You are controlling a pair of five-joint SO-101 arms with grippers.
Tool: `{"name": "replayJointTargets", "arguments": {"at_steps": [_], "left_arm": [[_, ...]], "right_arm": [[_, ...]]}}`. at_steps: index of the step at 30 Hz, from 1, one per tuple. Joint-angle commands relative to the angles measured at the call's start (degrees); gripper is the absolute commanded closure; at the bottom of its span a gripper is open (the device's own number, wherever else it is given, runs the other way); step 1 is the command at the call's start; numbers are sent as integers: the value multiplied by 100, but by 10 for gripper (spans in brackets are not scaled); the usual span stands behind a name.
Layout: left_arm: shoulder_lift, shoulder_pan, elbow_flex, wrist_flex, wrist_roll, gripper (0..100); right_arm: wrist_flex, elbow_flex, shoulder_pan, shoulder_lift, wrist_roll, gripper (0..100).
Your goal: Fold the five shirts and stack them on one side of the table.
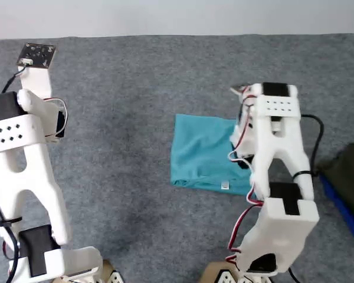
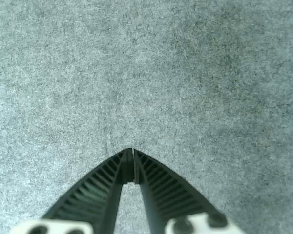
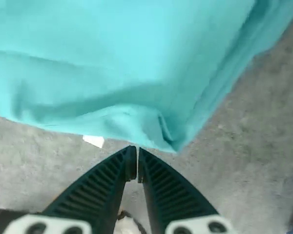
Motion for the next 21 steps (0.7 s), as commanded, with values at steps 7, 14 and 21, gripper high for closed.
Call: {"name": "replayJointTargets", "arguments": {"at_steps": [7,14,21], "left_arm": [[-264,-9,-13,123,-26,994],[-264,-18,-13,132,-35,994],[-246,-18,-13,132,-35,994]], "right_arm": [[-1314,-35,-356,576,-431,989],[-92,-35,-198,804,-422,989],[426,26,312,-22,-290,989]]}}
